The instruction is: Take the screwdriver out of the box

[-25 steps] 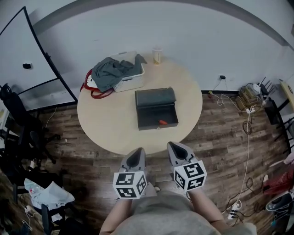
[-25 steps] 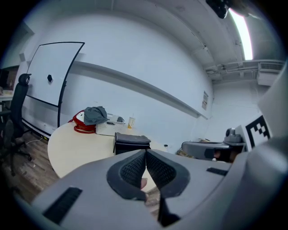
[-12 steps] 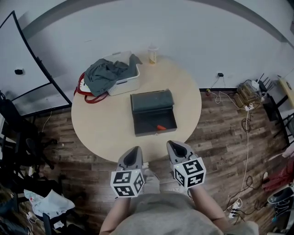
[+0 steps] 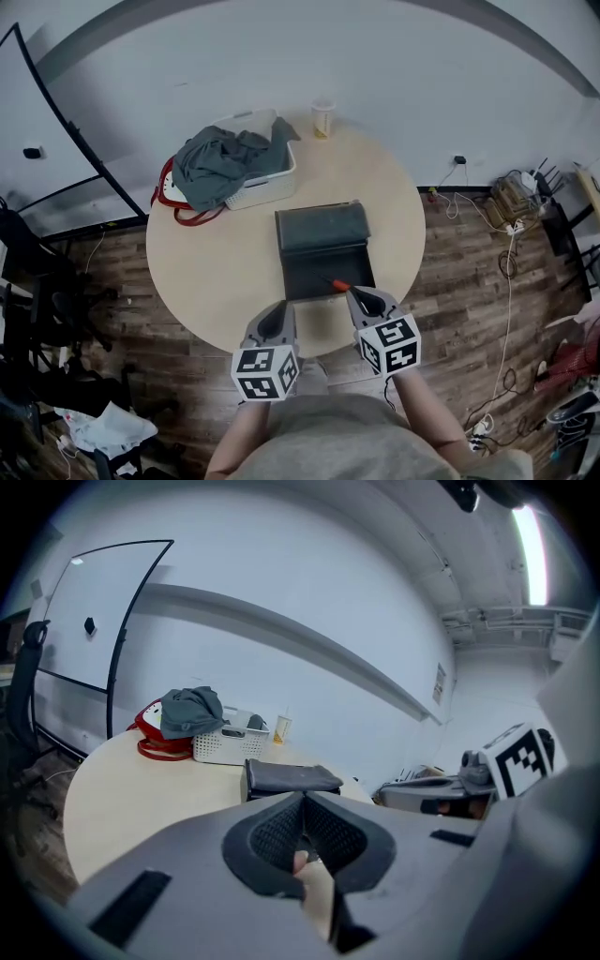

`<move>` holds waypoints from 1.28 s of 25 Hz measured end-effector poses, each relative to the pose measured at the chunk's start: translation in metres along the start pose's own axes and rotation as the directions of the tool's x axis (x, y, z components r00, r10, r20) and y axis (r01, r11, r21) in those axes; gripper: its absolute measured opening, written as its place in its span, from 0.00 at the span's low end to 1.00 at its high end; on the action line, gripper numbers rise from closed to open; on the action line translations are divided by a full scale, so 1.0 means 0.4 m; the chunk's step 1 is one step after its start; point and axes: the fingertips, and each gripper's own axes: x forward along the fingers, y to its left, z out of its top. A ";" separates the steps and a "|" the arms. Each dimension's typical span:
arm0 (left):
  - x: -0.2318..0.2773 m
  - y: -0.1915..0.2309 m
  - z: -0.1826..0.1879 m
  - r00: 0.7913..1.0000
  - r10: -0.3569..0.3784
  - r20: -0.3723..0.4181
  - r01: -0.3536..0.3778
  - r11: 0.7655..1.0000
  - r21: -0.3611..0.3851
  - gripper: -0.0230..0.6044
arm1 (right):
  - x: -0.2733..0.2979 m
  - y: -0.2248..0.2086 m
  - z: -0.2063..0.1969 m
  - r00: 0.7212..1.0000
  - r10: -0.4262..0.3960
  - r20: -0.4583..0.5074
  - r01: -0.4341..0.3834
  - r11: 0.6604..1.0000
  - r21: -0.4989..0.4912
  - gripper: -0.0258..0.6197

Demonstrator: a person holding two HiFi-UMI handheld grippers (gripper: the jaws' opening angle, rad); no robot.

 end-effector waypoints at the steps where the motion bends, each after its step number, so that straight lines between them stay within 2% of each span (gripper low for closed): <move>1: 0.011 0.008 0.006 1.000 -0.002 -0.005 0.002 1.000 -0.002 0.04 | 0.020 -0.009 -0.001 1.000 0.000 -0.014 0.000 1.000 -0.001 0.04; 9: 0.102 0.082 0.056 1.000 -0.006 -0.025 0.006 1.000 -0.019 0.04 | 0.180 -0.068 -0.036 0.986 0.025 -0.167 -0.034 0.998 -0.050 0.04; 12: 0.129 0.100 0.072 1.000 -0.009 -0.030 0.008 1.000 -0.025 0.04 | 0.234 -0.087 -0.072 0.966 0.053 -0.255 -0.070 0.996 -0.061 0.04; 16: 0.162 0.123 0.087 0.999 -0.011 -0.041 0.010 0.999 -0.031 0.04 | 0.294 -0.107 -0.121 0.920 0.080 -0.383 -0.122 0.989 -0.087 0.04; 19: 0.181 0.140 0.096 0.999 -0.007 -0.044 0.005 0.999 -0.039 0.04 | 0.324 -0.113 -0.161 0.869 0.100 -0.484 -0.176 0.977 -0.116 0.04; 23: 0.203 0.164 0.103 0.999 0.000 -0.046 -0.002 0.999 -0.052 0.04 | 0.348 -0.104 -0.228 0.768 0.139 -0.625 -0.276 0.953 -0.128 0.05; 25: 0.211 0.173 0.102 0.999 0.003 -0.049 -0.005 0.998 -0.057 0.04 | 0.353 -0.093 -0.262 0.707 0.162 -0.689 -0.330 0.936 -0.119 0.23; 32: 0.224 0.189 0.108 0.999 0.012 -0.052 -0.016 0.997 -0.073 0.04 | 0.373 -0.071 -0.327 0.573 0.131 -0.809 -0.451 0.875 -0.178 0.24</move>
